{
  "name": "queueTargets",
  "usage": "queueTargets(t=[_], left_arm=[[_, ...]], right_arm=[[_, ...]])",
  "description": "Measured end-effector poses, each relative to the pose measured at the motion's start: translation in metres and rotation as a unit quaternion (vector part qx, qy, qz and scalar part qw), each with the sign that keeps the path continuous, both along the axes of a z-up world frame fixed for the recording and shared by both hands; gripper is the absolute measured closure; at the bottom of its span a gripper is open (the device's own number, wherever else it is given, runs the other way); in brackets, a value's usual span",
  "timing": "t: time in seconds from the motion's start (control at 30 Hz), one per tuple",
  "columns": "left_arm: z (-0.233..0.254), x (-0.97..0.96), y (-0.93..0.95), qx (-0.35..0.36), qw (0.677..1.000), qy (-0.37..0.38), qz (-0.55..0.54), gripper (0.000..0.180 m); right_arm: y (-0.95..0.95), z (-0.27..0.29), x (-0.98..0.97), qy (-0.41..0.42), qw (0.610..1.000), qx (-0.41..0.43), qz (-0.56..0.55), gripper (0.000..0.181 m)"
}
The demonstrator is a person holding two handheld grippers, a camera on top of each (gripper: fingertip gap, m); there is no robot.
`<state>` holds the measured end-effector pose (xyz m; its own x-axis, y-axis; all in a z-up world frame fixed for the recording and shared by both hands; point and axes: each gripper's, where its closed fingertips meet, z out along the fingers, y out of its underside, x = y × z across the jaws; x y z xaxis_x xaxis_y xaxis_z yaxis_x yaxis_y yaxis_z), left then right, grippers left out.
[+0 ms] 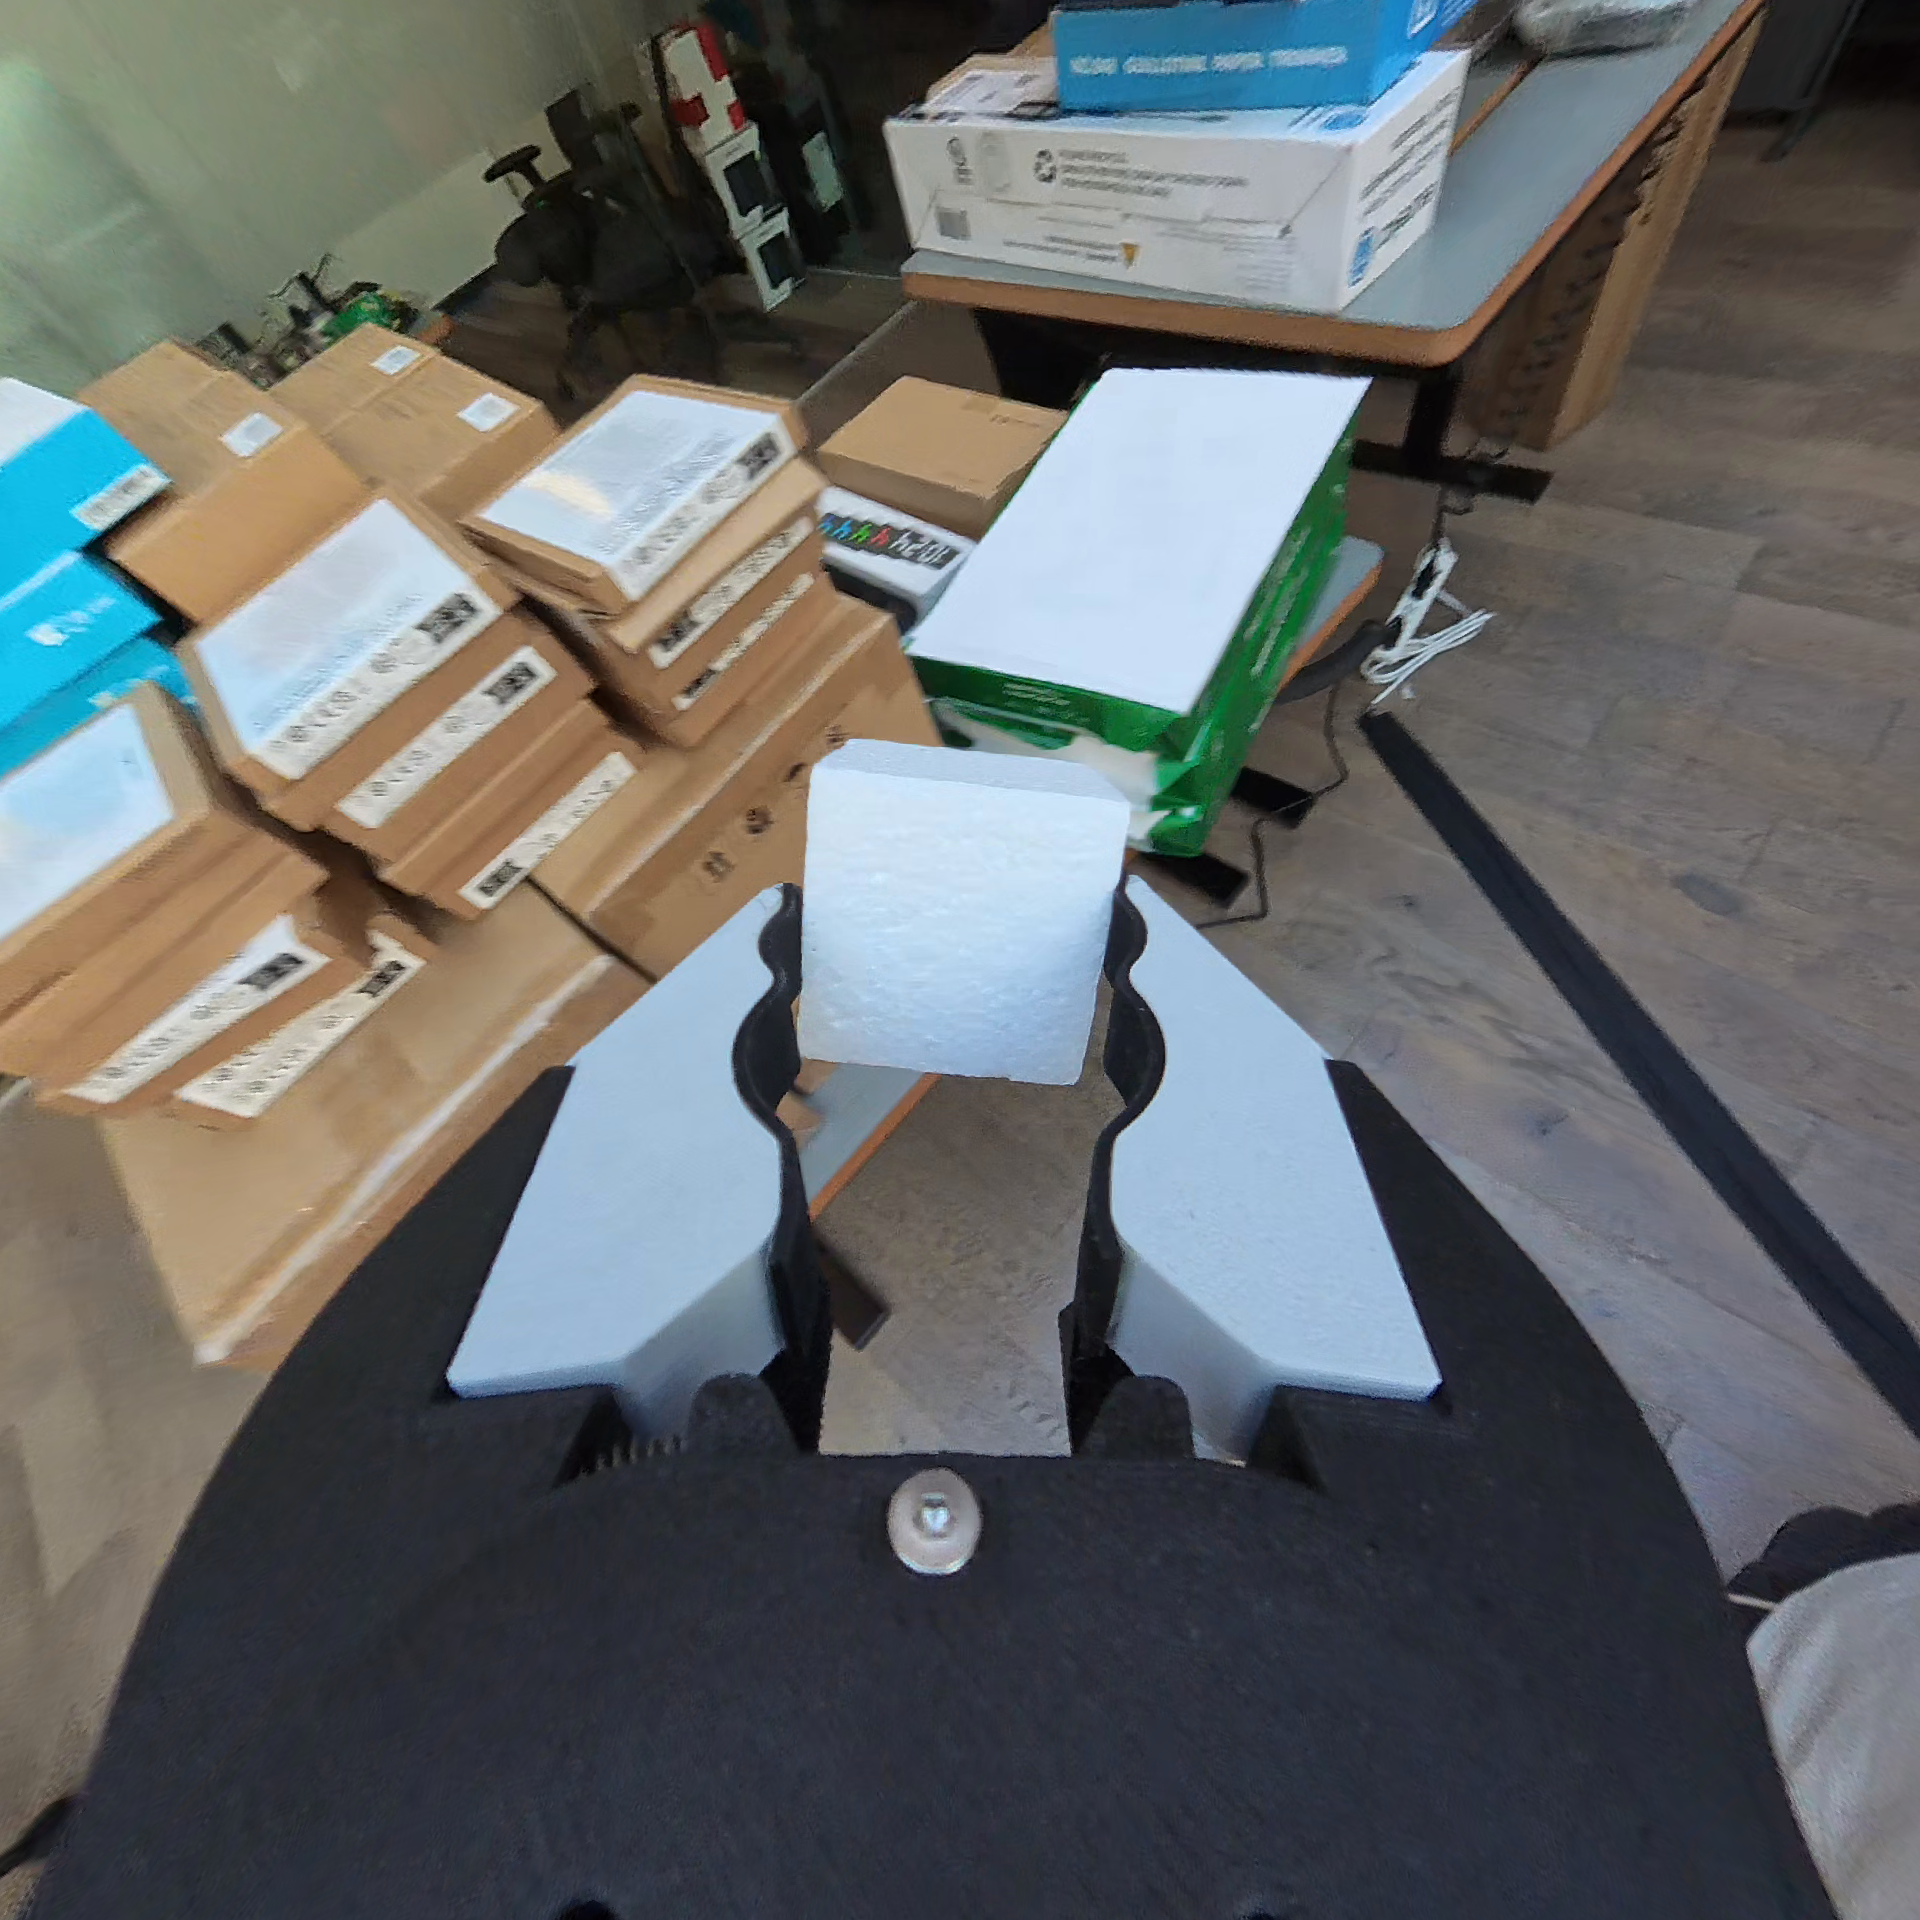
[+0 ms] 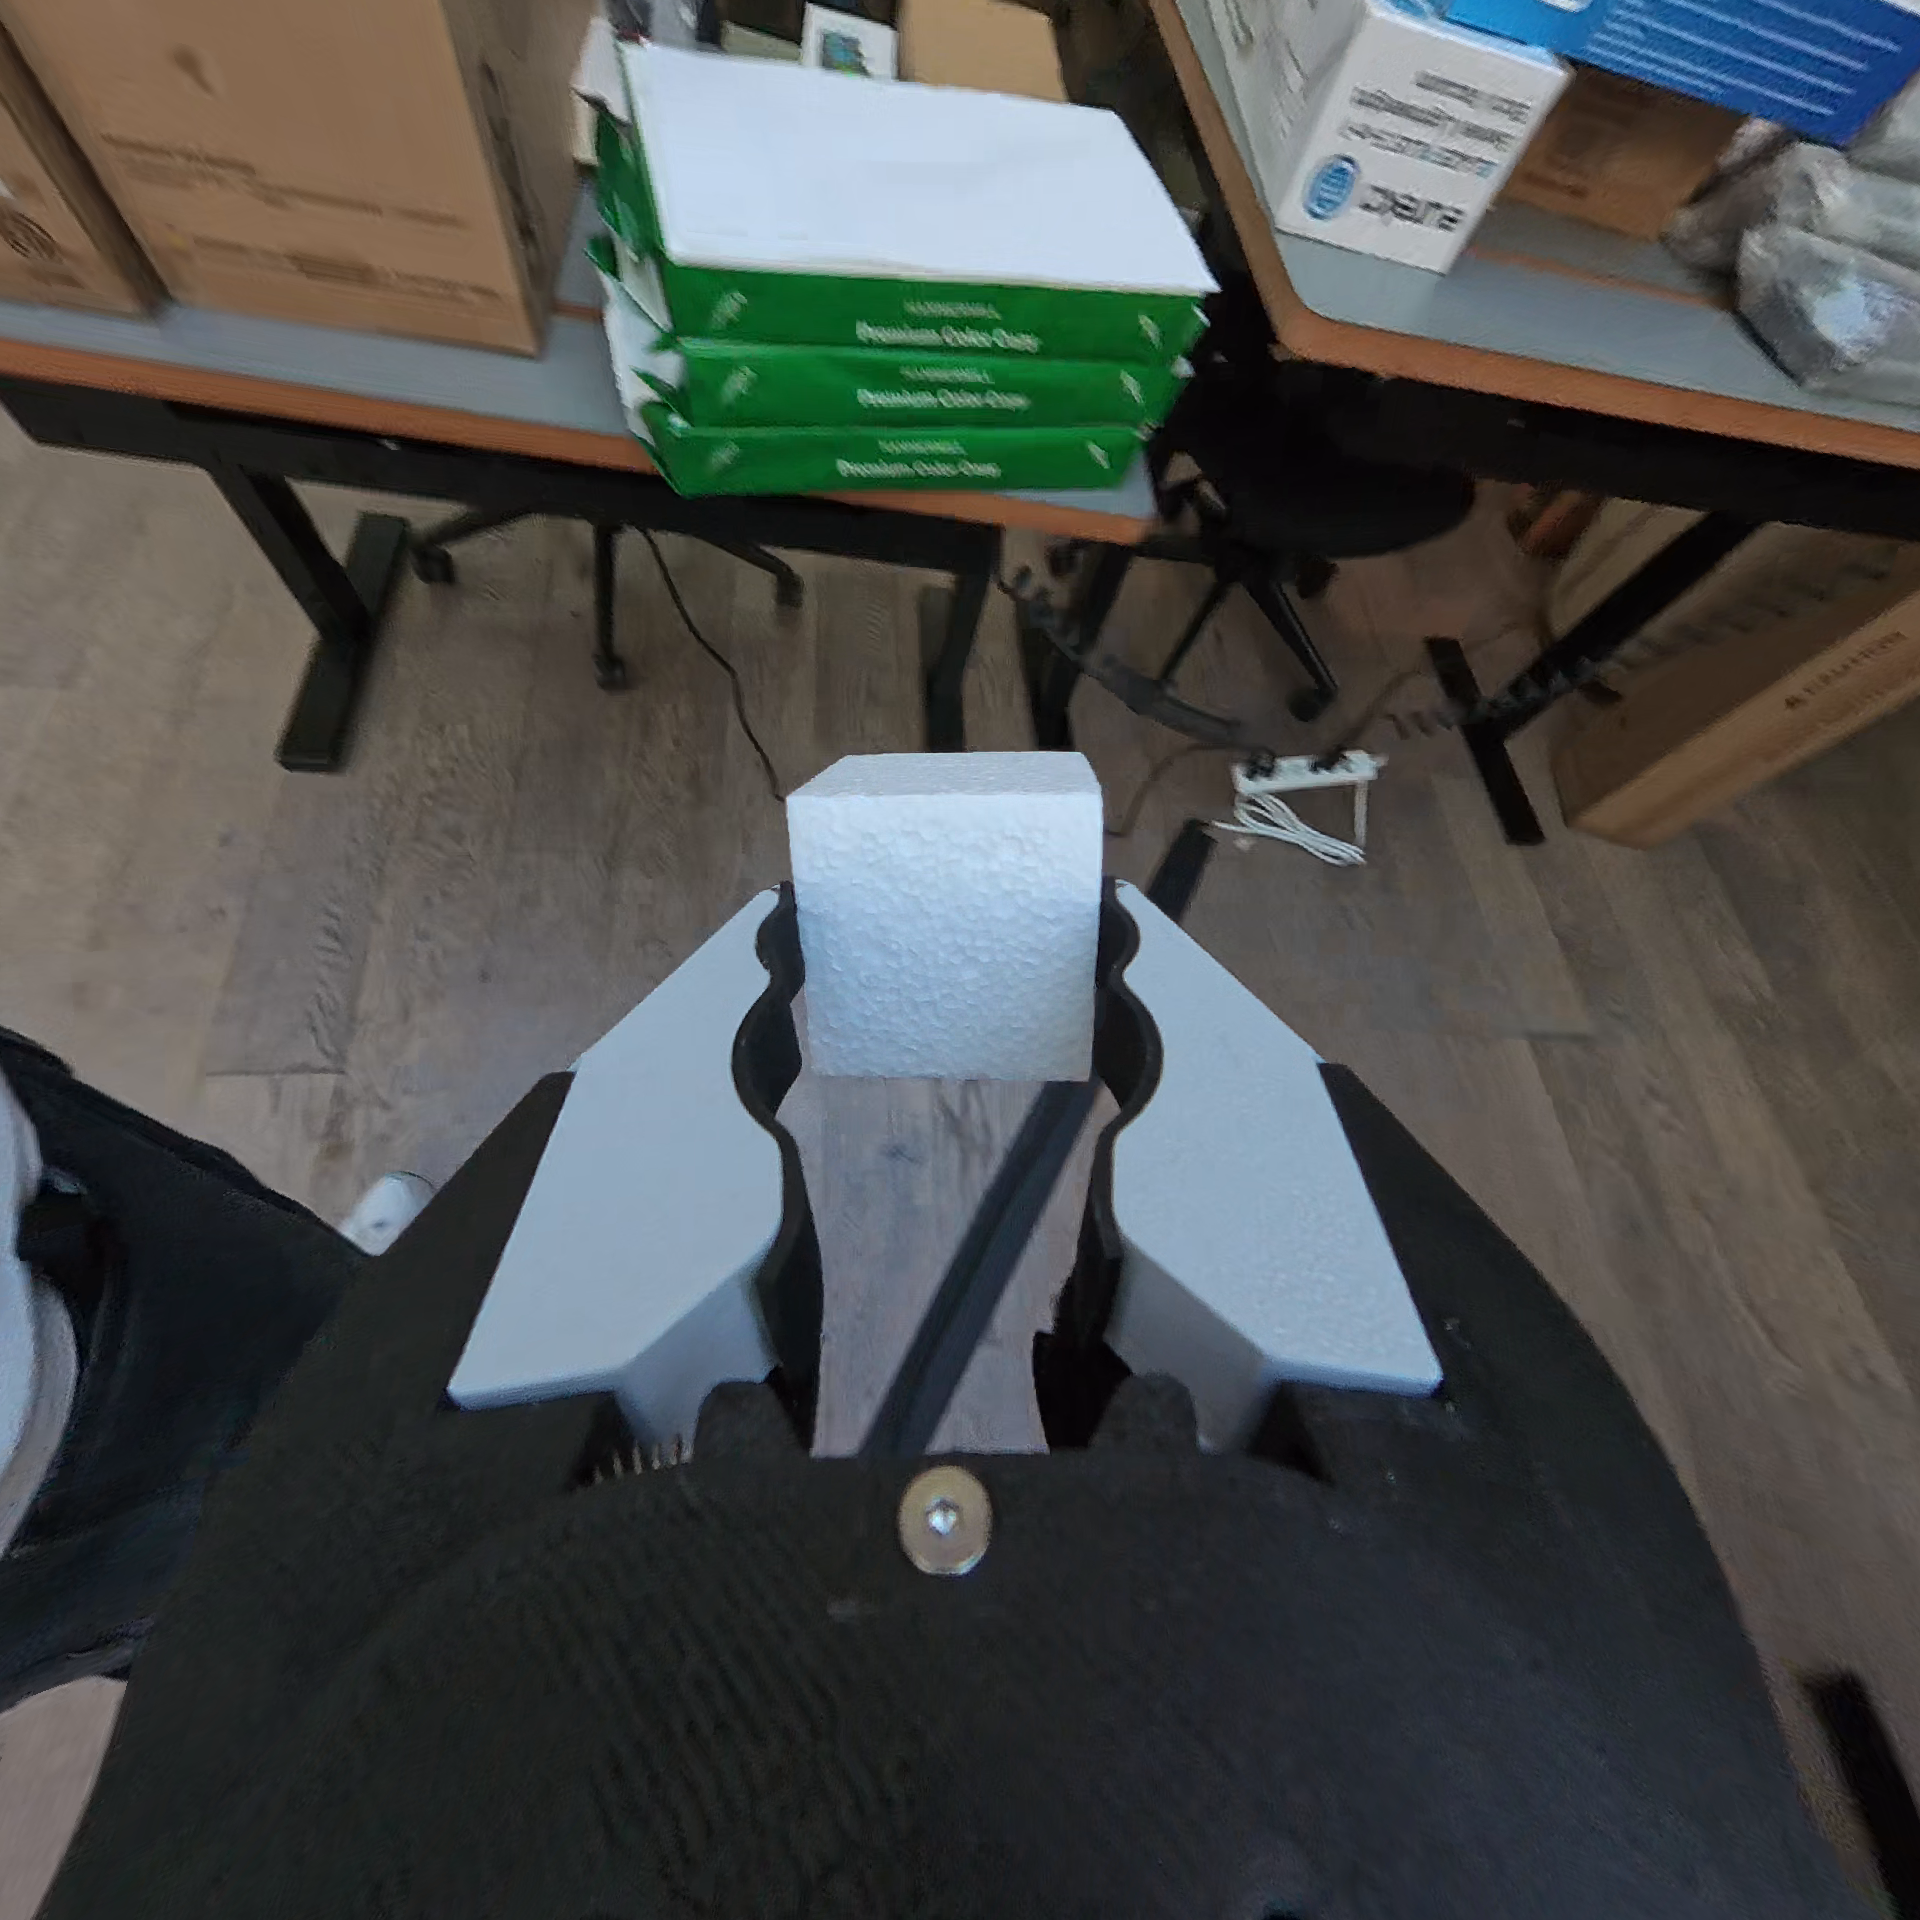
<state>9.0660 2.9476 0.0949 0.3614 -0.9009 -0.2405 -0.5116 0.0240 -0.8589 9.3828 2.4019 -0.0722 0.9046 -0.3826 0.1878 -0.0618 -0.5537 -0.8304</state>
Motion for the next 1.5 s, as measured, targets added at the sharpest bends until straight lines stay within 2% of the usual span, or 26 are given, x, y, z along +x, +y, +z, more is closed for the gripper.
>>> queueTargets(t=[0.07,0.27,0.37,0.5,0.67,0.77,0.83,1.0,1.13,1.23,1.33,1.43,1.5], left_arm=[[0.018,-0.007,0.067,0.013,0.999,0.032,0.025,0.122],[0.035,0.026,0.229,-0.076,0.987,0.142,0.026,0.122],[0.024,0.049,0.31,-0.077,0.975,0.199,0.063,0.122],[-0.008,0.089,0.372,-0.15,0.962,0.216,0.074,0.122],[-0.037,0.11,0.41,-0.189,0.942,0.268,0.066,0.122],[-0.036,0.111,0.421,-0.174,0.933,0.31,0.049,0.121],[-0.031,0.113,0.425,-0.165,0.933,0.316,0.045,0.095],[0.012,0.116,0.398,-0.183,0.963,0.199,0.006,0.095],[0.065,0.073,0.346,-0.135,0.991,-0.011,0.007,0.11],[0.057,0.018,0.295,-0.13,0.978,-0.162,0.029,0.122],[0.004,-0.047,0.267,-0.158,0.962,-0.197,0.101,0.124],[-0.045,-0.105,0.25,-0.196,0.951,-0.185,0.153,0.127],[-0.064,-0.143,0.247,-0.199,0.947,-0.169,0.185,0.128]], right_arm=[[0.081,-0.006,-0.01,0.033,0.998,0.01,0.05,0.125],[0.239,-0.008,-0.028,0.048,0.985,-0.041,0.16,0.125],[0.294,-0.004,-0.023,0.055,0.978,-0.053,0.196,0.125],[0.358,0.006,-0.003,0.047,0.97,-0.058,0.231,0.125],[0.435,0.026,0.027,0.053,0.957,-0.05,0.28,0.125],[0.481,0.048,0.038,0.035,0.94,-0.047,0.335,0.125],[0.514,0.069,0.04,0.033,0.923,-0.037,0.381,0.126],[0.629,0.145,0.024,0.005,0.877,0.021,0.48,0.125],[0.731,0.22,-0.044,0.021,0.823,0.071,0.563,0.126],[0.808,0.252,-0.095,0.018,0.81,0.027,0.585,0.125],[0.87,0.259,-0.146,0.037,0.796,-0.082,0.599,0.125],[0.925,0.245,-0.177,0.018,0.794,-0.194,0.576,0.125],[0.947,0.232,-0.198,0.019,0.79,-0.24,0.564,0.125]])
